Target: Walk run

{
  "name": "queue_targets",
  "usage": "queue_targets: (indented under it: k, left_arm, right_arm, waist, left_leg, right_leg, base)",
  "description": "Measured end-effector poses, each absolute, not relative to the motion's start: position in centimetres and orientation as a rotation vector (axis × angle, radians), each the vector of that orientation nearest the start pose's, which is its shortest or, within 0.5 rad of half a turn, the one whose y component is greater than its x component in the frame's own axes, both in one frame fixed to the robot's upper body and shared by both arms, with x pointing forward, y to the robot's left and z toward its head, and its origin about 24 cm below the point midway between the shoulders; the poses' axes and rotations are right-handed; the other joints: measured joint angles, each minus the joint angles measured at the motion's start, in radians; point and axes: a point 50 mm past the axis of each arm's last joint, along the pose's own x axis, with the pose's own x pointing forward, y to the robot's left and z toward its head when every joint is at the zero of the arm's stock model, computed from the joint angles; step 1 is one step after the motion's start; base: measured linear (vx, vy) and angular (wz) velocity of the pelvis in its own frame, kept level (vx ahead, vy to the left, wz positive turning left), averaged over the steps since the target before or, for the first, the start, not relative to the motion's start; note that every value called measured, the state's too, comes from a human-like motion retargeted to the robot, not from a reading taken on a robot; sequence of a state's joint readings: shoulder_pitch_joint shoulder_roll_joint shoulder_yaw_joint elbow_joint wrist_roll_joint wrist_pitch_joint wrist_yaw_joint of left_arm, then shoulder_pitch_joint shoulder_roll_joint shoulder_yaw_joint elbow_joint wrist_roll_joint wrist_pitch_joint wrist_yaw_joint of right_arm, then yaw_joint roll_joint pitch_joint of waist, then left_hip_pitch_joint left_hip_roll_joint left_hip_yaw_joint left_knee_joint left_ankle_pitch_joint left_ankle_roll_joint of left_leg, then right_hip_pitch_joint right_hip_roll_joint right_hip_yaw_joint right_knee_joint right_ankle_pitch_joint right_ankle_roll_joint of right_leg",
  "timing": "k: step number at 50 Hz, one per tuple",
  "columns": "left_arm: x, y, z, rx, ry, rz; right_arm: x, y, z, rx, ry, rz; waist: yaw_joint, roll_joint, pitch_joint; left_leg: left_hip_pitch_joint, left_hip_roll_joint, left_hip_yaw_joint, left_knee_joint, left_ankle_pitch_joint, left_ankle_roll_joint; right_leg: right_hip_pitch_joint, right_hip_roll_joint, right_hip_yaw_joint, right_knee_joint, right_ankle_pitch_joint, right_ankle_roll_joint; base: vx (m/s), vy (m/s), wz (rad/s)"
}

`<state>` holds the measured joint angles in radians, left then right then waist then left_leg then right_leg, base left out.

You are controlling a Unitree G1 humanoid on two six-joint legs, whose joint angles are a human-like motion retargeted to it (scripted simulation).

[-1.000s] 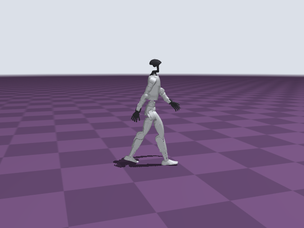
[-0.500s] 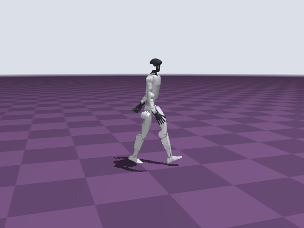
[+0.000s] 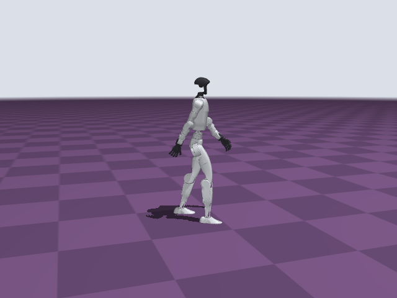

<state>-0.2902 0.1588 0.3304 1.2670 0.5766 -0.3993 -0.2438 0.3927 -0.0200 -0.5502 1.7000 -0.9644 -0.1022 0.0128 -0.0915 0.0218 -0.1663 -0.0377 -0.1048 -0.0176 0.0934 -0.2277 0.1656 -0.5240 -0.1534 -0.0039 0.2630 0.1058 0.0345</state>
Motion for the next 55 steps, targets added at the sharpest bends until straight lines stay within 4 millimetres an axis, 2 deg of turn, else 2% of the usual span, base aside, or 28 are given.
queue_targets:
  k: [3, 5, 6, 7, 8, 9, 11, 13, 14, 15, 16, 20, 22, 25, 27, 30, 33, 35, 37, 38, 40, 42, 43, 45, 47, 50, 52, 55]
  left_arm:
    - [24.0, 21.5, -9.1, 0.470, 0.613, -0.345]
    - [24.0, 22.0, -9.1, 0.532, 0.637, -0.347]
    - [23.5, 22.2, -9.5, 0.551, 0.663, -0.339]
    - [22.8, 22.5, -10.0, 0.567, 0.692, -0.332]
    - [21.7, 22.8, -10.6, 0.575, 0.728, -0.325]
    - [20.4, 23.1, -11.3, 0.577, 0.769, -0.324]
    - [17.5, 22.8, -13.0, 0.567, 0.860, -0.350]
    - [14.1, 21.9, -14.8, 0.524, 0.992, -0.367]
    - [12.2, 21.4, -15.6, 0.491, 1.077, -0.367]
    - [10.1, 20.9, -16.3, 0.454, 1.166, -0.368]
    - [7.8, 20.4, -16.9, 0.419, 1.256, -0.389]
    - [-1.1, 18.9, -17.6, 0.324, 1.558, -0.519]
    - [-5.1, 18.3, -17.3, 0.314, 1.663, -0.566]
    - [-10.1, 17.9, -16.4, 0.315, 1.791, -0.624]
    - [-12.9, 18.0, -15.6, 0.302, 1.875, -0.624]
    - [-16.6, 18.3, -14.2, 0.241, 2.007, -0.553]
    - [-19.4, 18.6, -12.8, 0.136, 2.136, -0.433]
    - [-20.5, 18.3, -12.2, 0.064, 2.193, -0.325]
    - [-20.8, 17.9, -12.0, -0.007, 2.194, -0.194]
    - [-20.7, 17.9, -12.2, -0.040, 2.175, -0.130]
    - [-20.0, 17.1, -12.6, -0.146, 2.121, -0.028]
    - [-16.6, 17.0, -14.2, -0.224, 2.008, 0.010]
    - [-14.5, 17.1, -15.1, -0.224, 1.935, 0.004]
    - [-8.5, 17.2, -16.8, -0.182, 1.732, -0.054]
    - [-2.4, 17.3, -17.6, -0.086, 1.530, -0.139]
    - [6.7, 16.6, -17.4, 0.135, 1.237, -0.316]
    - [11.8, 15.7, -16.3, 0.289, 1.045, -0.436]
    - [18.1, 14.6, -13.7, 0.481, 0.785, -0.573]
  right_arm:
    - [-17.4, -12.6, -14.1, -0.059, 1.968, 0.392]
    - [-17.7, -12.9, -14.0, -0.043, 1.996, 0.365]
    - [-17.5, -13.2, -14.1, -0.042, 1.999, 0.339]
    - [-17.4, -13.5, -14.2, -0.043, 1.999, 0.312]
    - [-17.1, -13.9, -14.3, -0.049, 1.994, 0.281]
    - [-16.6, -14.3, -14.5, -0.053, 1.980, 0.249]
    - [-14.7, -15.2, -15.3, -0.040, 1.922, 0.176]
    - [-11.5, -16.7, -16.2, -0.016, 1.826, 0.131]
    - [-9.6, -17.5, -16.7, -0.009, 1.768, 0.121]
    - [-7.6, -18.3, -17.0, -0.004, 1.706, 0.114]
    - [-5.6, -19.3, -17.3, -0.007, 1.643, 0.095]
    - [2.4, -23.1, -17.0, -0.061, 1.360, 0.029]
    - [5.9, -24.6, -16.2, -0.119, 1.213, 0.027]
    - [10.5, -26.8, -14.3, -0.217, 1.024, 0.033]
    - [12.7, -28.3, -13.0, -0.290, 0.936, 0.032]
    - [14.5, -29.7, -11.5, -0.387, 0.857, 0.038]
    - [14.3, -30.2, -11.4, -0.427, 0.864, 0.037]
    - [13.5, -30.0, -11.9, -0.426, 0.905, 0.040]
    - [12.3, -29.1, -12.8, -0.416, 0.962, 0.074]
    - [11.5, -28.6, -13.3, -0.412, 0.991, 0.091]
    - [9.6, -27.1, -14.5, -0.413, 1.063, 0.144]
    - [7.7, -25.7, -15.5, -0.393, 1.143, 0.147]
    - [6.3, -25.0, -15.9, -0.361, 1.187, 0.131]
    - [3.6, -24.1, -16.5, -0.284, 1.262, 0.094]
    - [0.5, -22.6, -16.9, -0.183, 1.344, 0.101]
    - [-3.9, -19.7, -17.2, -0.050, 1.481, 0.082]
    - [-6.4, -17.7, -17.1, -0.008, 1.561, 0.071]
    - [-9.3, -15.5, -16.7, 0.032, 1.657, 0.119]
  waist:
    - [0.006, 0.012, -0.001]
    - [0.004, 0.009, -0.003]
    - [-0.006, -0.002, -0.005]
    - [-0.023, -0.013, -0.010]
    - [-0.054, -0.024, -0.019]
    - [-0.063, -0.031, -0.029]
    - [-0.048, -0.021, -0.027]
    - [-0.060, 0.017, 0.002]
    - [-0.073, 0.027, 0.012]
    - [-0.085, 0.031, 0.019]
    - [-0.085, 0.033, 0.019]
    - [0.026, -0.009, 0.022]
    - [0.082, -0.037, 0.032]
    - [0.136, -0.040, 0.050]
    - [0.156, -0.027, 0.057]
    - [0.172, -0.029, 0.053]
    - [0.182, -0.037, 0.038]
    - [0.208, -0.056, 0.025]
    - [0.254, -0.109, 0.017]
    - [0.241, -0.110, 0.001]
    - [0.207, -0.082, -0.028]
    - [0.174, -0.021, -0.023]
    - [0.165, 0.013, -0.017]
    - [0.158, 0.074, 0.001]
    - [0.155, 0.095, 0.003]
    - [0.101, 0.126, 0.000]
    - [0.069, 0.127, -0.003]
    - [0.032, 0.104, -0.005]
  left_leg:
    - [0.072, 0.038, -0.014, 0.011, -0.010, -0.040]
    - [0.121, 0.051, -0.031, 0.042, 0.018, -0.077]
    - [0.138, 0.046, -0.041, 0.074, 0.058, -0.096]
    - [0.150, 0.043, -0.053, 0.114, 0.110, -0.113]
    - [0.153, 0.043, -0.069, 0.172, 0.185, -0.129]
    - [0.140, 0.046, -0.059, 0.246, 0.287, -0.138]
    - [0.077, 0.081, -0.013, 0.442, 0.497, -0.167]
    - [-0.022, 0.163, 0.032, 0.684, 0.644, -0.178]
    - [-0.071, 0.208, 0.073, 0.774, 0.653, -0.148]
    - [-0.119, 0.250, 0.123, 0.846, 0.634, -0.103]
    - [-0.164, 0.241, 0.139, 0.880, 0.558, -0.087]
    - [-0.338, 0.137, 0.236, 0.867, 0.357, -0.087]
    - [-0.410, 0.081, 0.258, 0.755, 0.266, -0.089]
    - [-0.473, 0.078, 0.334, 0.506, 0.198, -0.025]
    - [-0.481, 0.092, 0.417, 0.322, 0.169, 0.004]
    - [-0.489, 0.043, 0.493, 0.085, 0.099, 0.008]
    - [-0.427, 0.042, 0.708, -0.045, 0.105, 0.019]
    - [-0.408, 0.045, 0.690, -0.027, 0.159, 0.087]
    - [-0.372, 0.088, 0.695, 0.034, 0.114, 0.096]
    - [-0.380, 0.084, 0.612, 0.048, 0.070, 0.096]
    - [-0.352, 0.132, 0.612, 0.100, 0.030, 0.096]
    - [-0.399, 0.150, 0.432, 0.182, -0.001, 0.096]
    - [-0.386, 0.153, 0.387, 0.203, -0.013, 0.096]
    - [-0.339, 0.155, 0.327, 0.213, -0.021, 0.096]
    - [-0.300, 0.124, 0.247, 0.185, -0.008, 0.096]
    - [-0.263, 0.079, 0.076, 0.160, 0.028, 0.096]
    - [-0.236, 0.044, -0.023, 0.155, 0.044, 0.096]
    - [-0.187, -0.034, -0.182, 0.145, 0.067, 0.096]
  right_leg:
    - [-0.001, 0.017, 0.228, -0.255, -0.091, -0.036]
    - [0.016, 0.015, 0.275, -0.316, -0.154, 0.038]
    - [0.017, -0.010, 0.203, -0.254, -0.178, 0.087]
    - [0.022, -0.035, 0.124, -0.197, -0.174, 0.127]
    - [0.030, -0.059, 0.032, -0.152, -0.112, 0.147]
    - [0.045, -0.044, 0.081, -0.123, -0.074, 0.138]
    - [0.080, 0.038, 0.238, -0.065, -0.068, 0.063]
    - [0.126, 0.082, 0.201, -0.015, -0.109, -0.004]
    - [0.158, 0.071, 0.130, -0.013, -0.119, -0.023]
    - [0.193, 0.051, 0.047, -0.020, -0.124, -0.041]
    - [0.221, 0.051, 0.023, -0.039, -0.119, -0.054]
    - [0.311, 0.068, 0.046, -0.116, -0.070, -0.084]
    - [0.366, 0.063, 0.008, -0.157, -0.052, -0.086]
    - [0.447, 0.106, -0.036, -0.201, -0.066, -0.102]
    - [0.501, 0.144, -0.095, -0.222, -0.096, -0.114]
    - [0.572, 0.188, -0.164, -0.234, -0.144, -0.122]
    - [0.611, 0.226, -0.180, -0.194, -0.131, -0.096]
    - [0.626, 0.224, -0.179, -0.148, -0.059, -0.034]
    - [0.658, 0.185, -0.208, -0.082, 0.079, 0.063]
    - [0.653, 0.172, -0.290, -0.030, 0.150, 0.133]
    - [0.608, 0.195, -0.289, 0.121, 0.303, 0.227]
    - [0.496, 0.358, -0.090, 0.311, 0.405, 0.227]
    - [0.466, 0.452, 0.038, 0.379, 0.369, 0.227]
    - [0.393, 0.527, 0.147, 0.494, 0.227, 0.226]
    - [0.329, 0.441, 0.106, 0.501, 0.164, 0.141]
    - [0.211, 0.301, 0.030, 0.479, -0.004, -0.079]
    - [0.168, 0.248, 0.039, 0.370, -0.033, -0.126]
    - [0.129, 0.246, 0.193, 0.148, -0.046, -0.080]
  base:
    - [1.03, -0.47, 0.46]
    - [1.25, -0.58, 0.51]
    - [1.20, -0.59, 0.93]
    - [1.27, -0.68, 1.27]
    - [1.34, -0.77, 1.17]
    - [1.27, -0.78, 0.79]
    - [0.94, -0.57, 0.31]
    - [1.02, -0.53, 0.78]
    - [0.97, -0.47, 1.08]
    - [0.75, -0.32, 0.98]
    - [0.67, -0.24, 0.76]
    - [0.85, -0.23, -0.33]
    - [0.66, -0.19, -0.37]
    - [0.73, -0.19, 0.28]
    - [0.84, -0.18, 0.70]
    - [0.96, -0.15, 0.88]
    - [0.78, -0.12, 0.82]
    - [1.03, -0.19, -0.03]
    - [1.17, -0.71, -0.52]
    - [1.21, -0.50, 0.44]
    - [1.10, 0.06, 1.11]
    - [0.73, 0.28, 1.96]
    - [0.77, 0.34, 2.71]
    - [0.76, 0.41, 2.96]
    - [0.59, 0.29, 2.91]
    - [0.64, 0.14, 3.78]
    - [0.65, -0.07, 3.69]
    - [0.67, -0.10, 3.27]
